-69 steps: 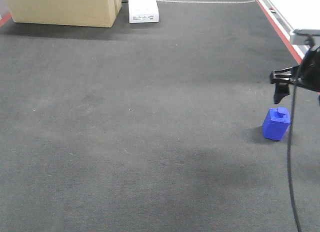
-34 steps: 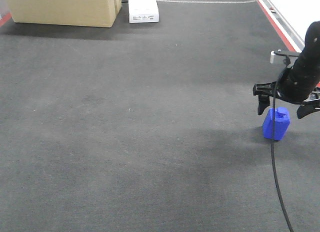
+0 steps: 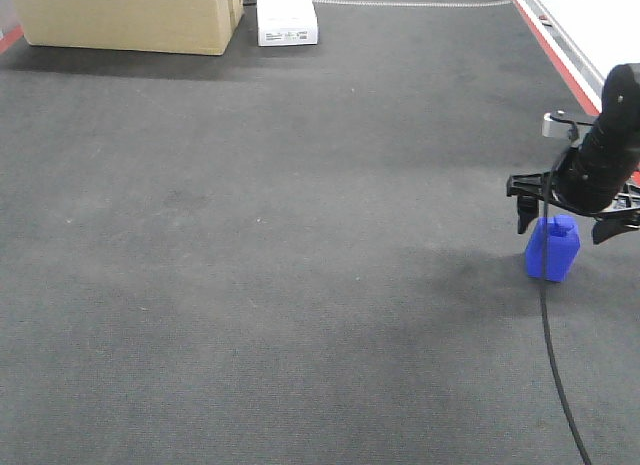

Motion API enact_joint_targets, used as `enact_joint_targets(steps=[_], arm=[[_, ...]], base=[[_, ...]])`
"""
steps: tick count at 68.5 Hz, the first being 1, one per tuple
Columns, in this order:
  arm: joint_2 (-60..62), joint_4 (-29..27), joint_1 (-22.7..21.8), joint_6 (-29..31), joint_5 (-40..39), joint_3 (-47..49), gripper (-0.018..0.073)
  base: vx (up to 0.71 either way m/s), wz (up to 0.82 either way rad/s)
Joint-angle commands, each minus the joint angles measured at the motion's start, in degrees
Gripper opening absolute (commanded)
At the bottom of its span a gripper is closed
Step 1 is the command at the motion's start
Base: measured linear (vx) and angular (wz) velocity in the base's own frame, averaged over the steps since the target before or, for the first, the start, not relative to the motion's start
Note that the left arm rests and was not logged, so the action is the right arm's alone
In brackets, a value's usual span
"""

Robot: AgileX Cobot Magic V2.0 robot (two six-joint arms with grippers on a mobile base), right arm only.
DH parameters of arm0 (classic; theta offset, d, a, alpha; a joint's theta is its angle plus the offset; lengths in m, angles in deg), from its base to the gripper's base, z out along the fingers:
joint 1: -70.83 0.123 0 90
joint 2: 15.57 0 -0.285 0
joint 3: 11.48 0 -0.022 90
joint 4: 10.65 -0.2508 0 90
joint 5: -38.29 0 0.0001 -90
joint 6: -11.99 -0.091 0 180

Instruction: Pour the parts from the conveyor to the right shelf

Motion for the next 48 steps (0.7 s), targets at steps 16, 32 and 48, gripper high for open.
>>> enact_joint_targets(steps=[16,32,48], arm=[[2.63,-0.68,-0.91,2.83,-2.40,1.76,0.0610],[0.90,-0.62,-0.91,2.98,-1.54,1.76,0.0590],[0.37,-0.46,-0.91,3.03,-1.72,1.76,0.0541]], base=[[0.00,0.00],[0.00,0.00],[0.00,0.00]])
